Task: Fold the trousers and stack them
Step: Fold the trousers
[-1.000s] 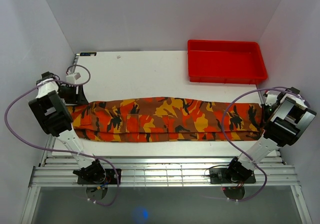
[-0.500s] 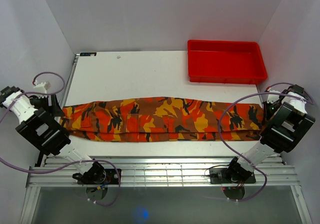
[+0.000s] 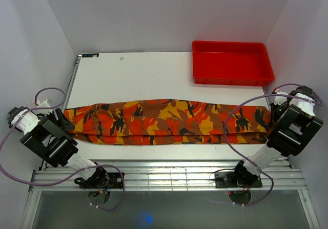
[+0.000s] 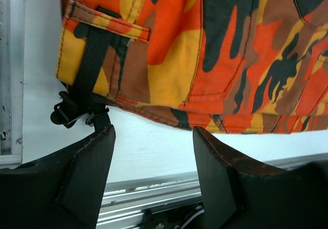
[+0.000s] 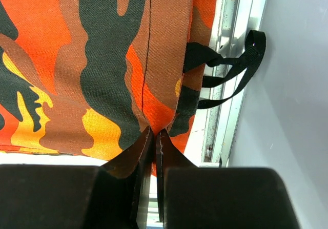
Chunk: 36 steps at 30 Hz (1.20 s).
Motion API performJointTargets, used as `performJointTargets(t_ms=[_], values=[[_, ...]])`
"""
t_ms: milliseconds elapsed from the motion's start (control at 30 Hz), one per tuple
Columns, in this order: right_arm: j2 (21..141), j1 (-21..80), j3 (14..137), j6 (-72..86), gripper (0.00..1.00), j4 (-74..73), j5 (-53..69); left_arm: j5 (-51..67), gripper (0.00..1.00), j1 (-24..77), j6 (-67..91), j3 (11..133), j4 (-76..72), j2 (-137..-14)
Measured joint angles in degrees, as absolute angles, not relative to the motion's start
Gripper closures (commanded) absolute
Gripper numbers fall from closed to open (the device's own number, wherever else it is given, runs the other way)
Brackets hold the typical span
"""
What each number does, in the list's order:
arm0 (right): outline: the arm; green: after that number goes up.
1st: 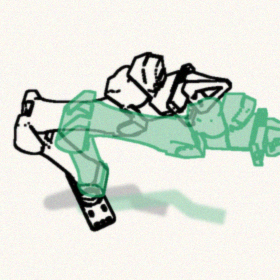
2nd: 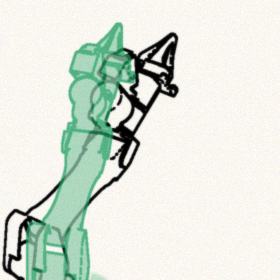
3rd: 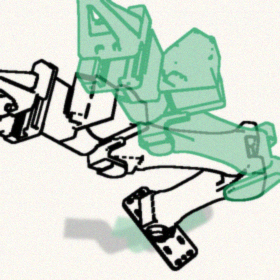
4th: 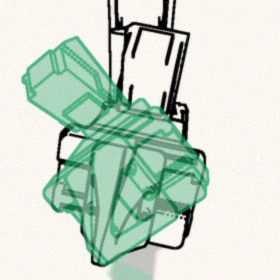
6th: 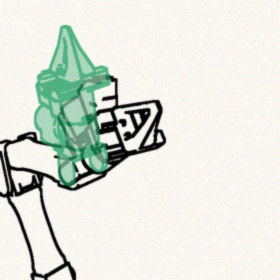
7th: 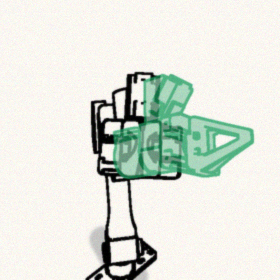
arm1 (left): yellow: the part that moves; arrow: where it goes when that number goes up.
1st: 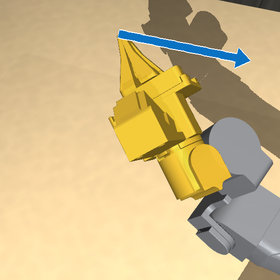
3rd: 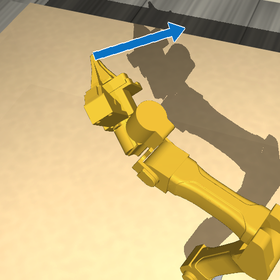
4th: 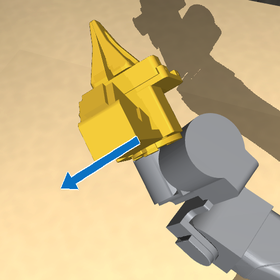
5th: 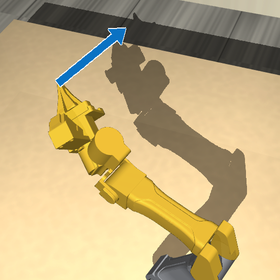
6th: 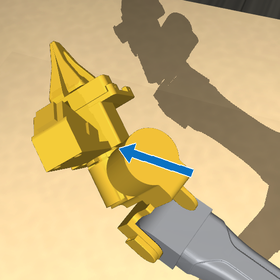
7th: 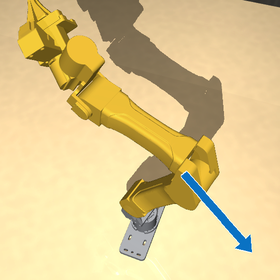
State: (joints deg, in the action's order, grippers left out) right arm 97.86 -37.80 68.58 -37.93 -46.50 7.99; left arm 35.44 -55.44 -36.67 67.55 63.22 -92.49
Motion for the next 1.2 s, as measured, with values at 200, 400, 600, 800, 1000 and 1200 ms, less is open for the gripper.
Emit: performJointTargets(t_ms=[200,400,600,800,1000,1200], values=[[97.86,-37.80,68.90,-37.93,0.92,-46.74,7.99,35.57,0.32,-55.44,-30.06,65.58,58.17,-93.65],[97.86,-37.80,69.28,-37.93,0.92,-47.00,8.01,35.66,0.41,-55.44,-25.43,64.27,55.31,-94.41],[98.02,-37.80,69.32,-37.93,0.92,-47.00,8.01,36.03,0.48,-54.96,-21.52,64.07,52.10,-96.33],[98.10,-37.80,69.34,-37.93,0.92,-47.00,7.99,35.97,0.43,-54.70,-20.01,63.20,50.78,-97.54],[98.15,-37.80,69.34,-37.93,0.92,-47.00,7.99,34.54,0.44,-54.57,-19.20,62.48,50.50,-97.54],[98.32,-37.80,69.43,-37.93,0.92,-47.00,7.99,33.08,0.46,-54.57,-18.65,62.22,50.50,-97.54]])
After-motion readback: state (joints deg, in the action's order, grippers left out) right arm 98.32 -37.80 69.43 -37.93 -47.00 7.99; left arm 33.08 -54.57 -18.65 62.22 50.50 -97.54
